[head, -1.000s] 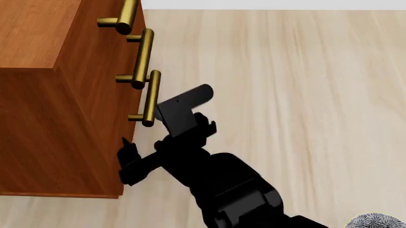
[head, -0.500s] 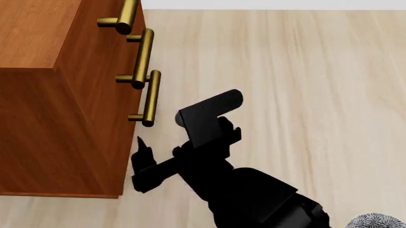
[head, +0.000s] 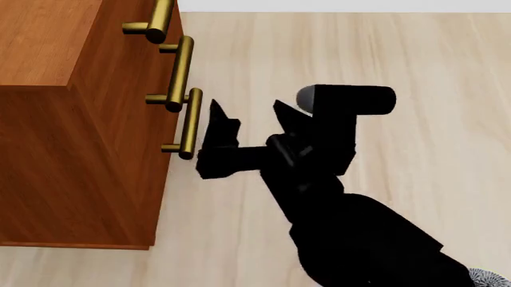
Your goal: Close the bottom drawer of the cabinet and open the top drawer.
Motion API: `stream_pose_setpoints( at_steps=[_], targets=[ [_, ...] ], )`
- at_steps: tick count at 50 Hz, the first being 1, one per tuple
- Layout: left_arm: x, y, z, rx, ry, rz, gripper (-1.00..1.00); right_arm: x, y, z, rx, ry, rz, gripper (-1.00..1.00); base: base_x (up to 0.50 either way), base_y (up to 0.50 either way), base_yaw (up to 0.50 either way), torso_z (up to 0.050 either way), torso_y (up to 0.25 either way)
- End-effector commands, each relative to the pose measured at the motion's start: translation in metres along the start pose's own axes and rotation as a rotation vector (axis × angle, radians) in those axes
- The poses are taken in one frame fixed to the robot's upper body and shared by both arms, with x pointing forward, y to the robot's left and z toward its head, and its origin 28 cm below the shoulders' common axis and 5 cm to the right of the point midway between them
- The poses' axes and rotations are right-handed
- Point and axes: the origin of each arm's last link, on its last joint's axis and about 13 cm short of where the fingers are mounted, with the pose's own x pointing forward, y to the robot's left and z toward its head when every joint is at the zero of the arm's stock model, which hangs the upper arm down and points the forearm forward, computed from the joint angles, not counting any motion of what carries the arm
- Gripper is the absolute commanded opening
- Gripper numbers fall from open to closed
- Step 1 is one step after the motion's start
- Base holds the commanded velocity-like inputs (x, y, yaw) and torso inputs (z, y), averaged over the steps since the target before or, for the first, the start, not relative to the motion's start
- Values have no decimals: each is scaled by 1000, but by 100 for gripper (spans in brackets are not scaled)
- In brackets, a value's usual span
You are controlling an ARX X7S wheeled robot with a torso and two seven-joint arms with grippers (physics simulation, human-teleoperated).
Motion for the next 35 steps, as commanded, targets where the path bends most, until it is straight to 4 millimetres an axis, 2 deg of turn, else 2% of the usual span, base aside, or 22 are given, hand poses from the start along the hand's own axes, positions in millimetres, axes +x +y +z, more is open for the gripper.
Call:
stream_pose_setpoints(
  at_steps=[1, 19, 28, 35],
  targets=[
    [0, -1, 3, 0, -6, 0, 100, -12, 5, 31, 192, -139, -29, 100, 0, 0, 0, 0, 0],
    [0, -1, 4, 1, -10, -2, 100, -12, 21, 48, 400, -216, -1, 100, 0, 0, 0, 0, 0],
    [0, -3, 6, 2, -13, -6, 100, -1, 27, 51, 605, -233, 52, 100, 0, 0, 0, 0, 0],
    [-1, -3, 6, 3, -13, -7, 100, 6, 28, 55, 666, -246, 71, 100, 0, 0, 0, 0, 0]
  ],
)
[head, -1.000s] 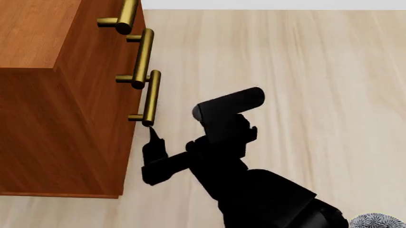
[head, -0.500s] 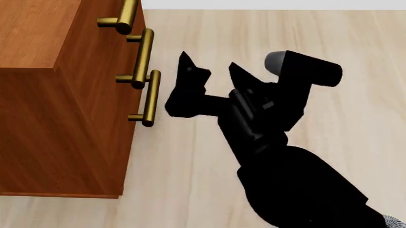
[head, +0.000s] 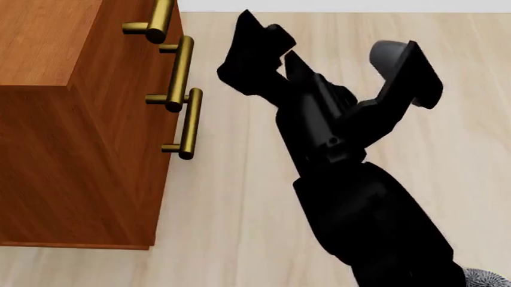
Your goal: Close the bottom drawer of the cabinet and open the top drawer.
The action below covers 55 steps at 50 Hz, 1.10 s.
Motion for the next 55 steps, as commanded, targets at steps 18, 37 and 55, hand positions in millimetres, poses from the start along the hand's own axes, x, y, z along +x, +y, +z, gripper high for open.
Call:
stream_pose_setpoints(
  at_steps=[18, 37, 55],
  targets=[
    [-1, 0, 2, -1, -7, 3, 100, 23, 17, -3, 308, 4, 55, 100, 0, 0, 0, 0, 0],
    [-1, 2, 2, 1, -10, 3, 100, 41, 12, -15, 372, 75, 53, 100, 0, 0, 0, 0, 0],
    [0, 4, 3, 6, -12, 6, 100, 57, 6, -26, 386, 125, 43, 100, 0, 0, 0, 0, 0]
  ],
)
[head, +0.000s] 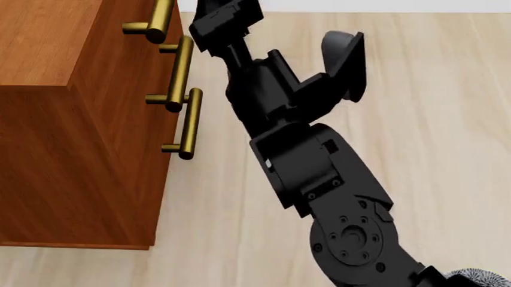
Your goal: Close the bottom drawer of the cabinet and open the top drawer.
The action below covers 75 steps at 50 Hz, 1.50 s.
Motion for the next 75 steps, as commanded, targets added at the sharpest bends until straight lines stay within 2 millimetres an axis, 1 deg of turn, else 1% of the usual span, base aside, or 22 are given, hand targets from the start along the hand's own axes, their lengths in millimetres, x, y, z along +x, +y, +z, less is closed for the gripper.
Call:
stream_pose_setpoints(
  at_steps=[1, 41, 56, 75],
  targets=[
    [0, 1, 1, 5, -2, 2, 100, 10, -6, -5, 19, 37, -6, 100, 0, 0, 0, 0, 0],
    [0, 4, -2, 13, 2, 7, 100, 41, -13, -21, 12, 150, 2, 100, 0, 0, 0, 0, 0],
    [0, 5, -2, 13, 2, 13, 100, 46, -7, -31, -5, 212, 36, 100, 0, 0, 0, 0, 0],
    [0, 6, -2, 11, 2, 17, 100, 49, -4, -38, -13, 251, 51, 100, 0, 0, 0, 0, 0]
  ],
)
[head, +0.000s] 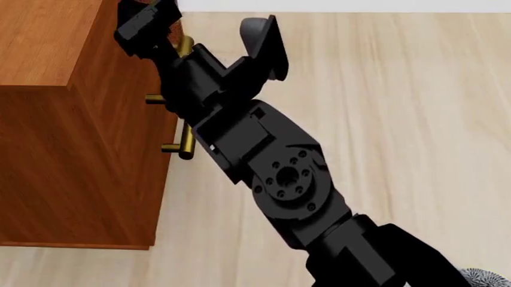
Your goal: Close the bottom drawer of the cabinet and open the top drawer.
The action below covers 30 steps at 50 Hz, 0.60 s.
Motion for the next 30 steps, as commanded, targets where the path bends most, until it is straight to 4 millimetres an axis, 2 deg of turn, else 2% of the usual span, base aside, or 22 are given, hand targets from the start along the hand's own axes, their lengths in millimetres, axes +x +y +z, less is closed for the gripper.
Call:
stream_pose_setpoints(
  at_steps=[1, 7, 8, 30],
  targets=[
    [0, 1, 0, -1, -1, 2, 100, 4, 3, -5, -8, 30, 11, 100, 12, 3, 4, 0, 0],
    [0, 1, 0, -2, -2, 3, 100, 3, 3, -5, -9, 25, 10, 100, 2, 3, 4, 0, 0],
    [0, 1, 0, -3, -1, 4, 100, 3, 3, -5, -11, 21, 4, -100, 0, 0, 4, 0, 0],
    [-1, -2, 3, -7, -4, -3, 100, -4, 12, -2, -4, -3, 9, -100, -1, 0, 0, 0, 0]
  ],
)
